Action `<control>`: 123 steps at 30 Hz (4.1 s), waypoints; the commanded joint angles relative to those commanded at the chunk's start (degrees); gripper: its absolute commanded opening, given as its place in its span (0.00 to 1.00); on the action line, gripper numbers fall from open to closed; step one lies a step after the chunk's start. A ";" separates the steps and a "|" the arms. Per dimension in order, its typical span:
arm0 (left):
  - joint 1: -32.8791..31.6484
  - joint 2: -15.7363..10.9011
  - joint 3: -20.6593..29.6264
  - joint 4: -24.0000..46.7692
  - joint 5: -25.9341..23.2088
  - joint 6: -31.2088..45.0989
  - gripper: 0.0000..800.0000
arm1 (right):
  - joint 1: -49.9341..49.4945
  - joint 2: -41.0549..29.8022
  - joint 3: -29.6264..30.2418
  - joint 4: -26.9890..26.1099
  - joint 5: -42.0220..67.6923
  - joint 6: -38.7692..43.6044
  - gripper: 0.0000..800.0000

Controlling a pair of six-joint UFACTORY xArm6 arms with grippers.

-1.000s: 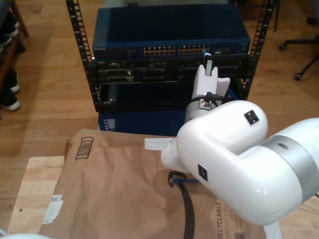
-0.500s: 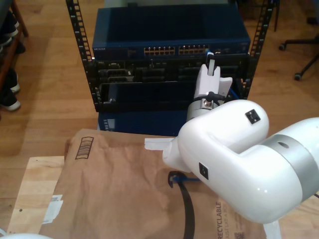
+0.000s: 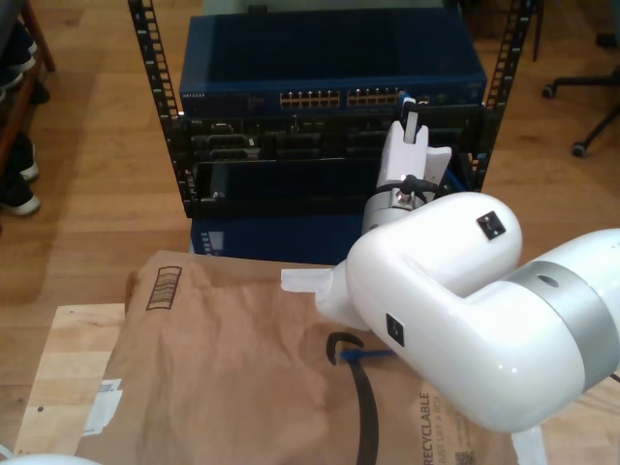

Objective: Grab the cable and plug it in

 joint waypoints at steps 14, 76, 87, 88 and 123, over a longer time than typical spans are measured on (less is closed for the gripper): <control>0.00 0.00 0.00 0.00 0.00 0.00 1.00 | -0.26 0.26 -0.44 -0.09 0.00 0.00 0.00; 0.00 0.00 0.00 0.00 0.00 0.00 1.00 | -0.09 0.88 -0.70 -0.26 -0.35 0.09 0.00; 0.00 0.00 0.00 0.00 0.00 0.00 1.00 | -0.09 0.97 -1.41 -0.35 -0.35 0.09 0.00; 0.00 0.00 0.00 0.00 -0.09 0.00 1.00 | -0.09 0.97 -1.58 -0.35 -0.26 0.09 0.00; 0.00 0.00 0.00 0.00 0.00 0.00 1.00 | -0.44 1.32 -2.11 -0.62 0.00 0.18 0.00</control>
